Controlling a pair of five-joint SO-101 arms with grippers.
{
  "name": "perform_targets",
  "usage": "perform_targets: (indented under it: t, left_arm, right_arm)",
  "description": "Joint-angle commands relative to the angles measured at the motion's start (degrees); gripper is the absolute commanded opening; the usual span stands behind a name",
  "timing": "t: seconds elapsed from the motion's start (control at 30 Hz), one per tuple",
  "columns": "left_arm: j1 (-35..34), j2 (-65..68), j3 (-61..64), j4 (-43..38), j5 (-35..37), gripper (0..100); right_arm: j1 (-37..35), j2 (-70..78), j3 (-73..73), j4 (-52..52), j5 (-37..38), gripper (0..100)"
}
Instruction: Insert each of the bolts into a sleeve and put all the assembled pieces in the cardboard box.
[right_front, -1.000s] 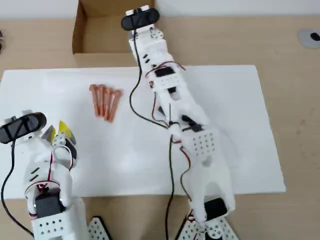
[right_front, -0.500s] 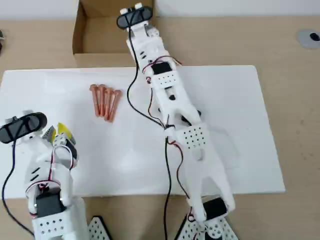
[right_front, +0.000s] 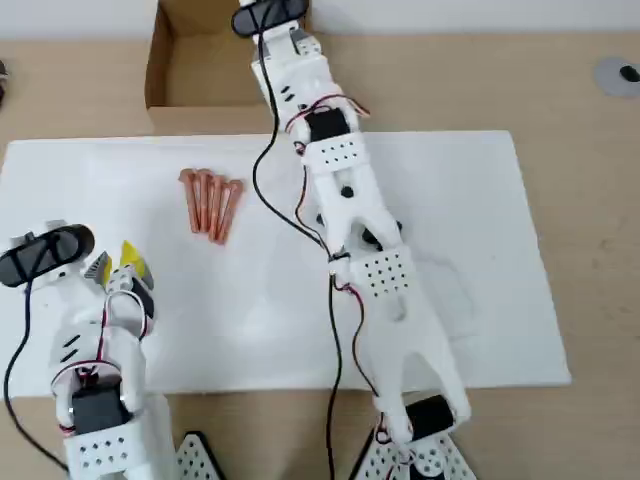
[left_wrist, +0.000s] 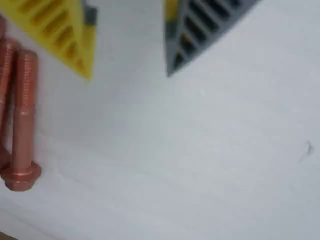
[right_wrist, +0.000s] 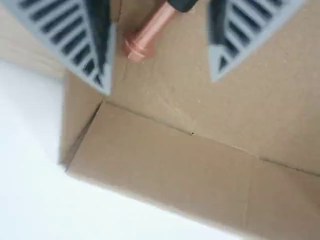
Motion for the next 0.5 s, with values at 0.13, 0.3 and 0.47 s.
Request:
perform_targets:
  t: [0.13, 0.3, 0.47]
  left_arm:
    - [2.99, -0.48, -1.23, 8.44, 0.35, 19]
    - [8.44, -0.48, -5.19, 19.43, 0.44, 21]
    - [8.0, -0.4, -6.51, 19.25, 0.44, 21]
  right_arm:
    - [0.84, -13.05, -12.09, 34.46, -11.96, 16.4]
    - [1.01, -22.81, -11.82, 56.0, -18.73, 16.4]
    - [0.84, -27.03, -10.24, 67.43, -15.74, 16.6]
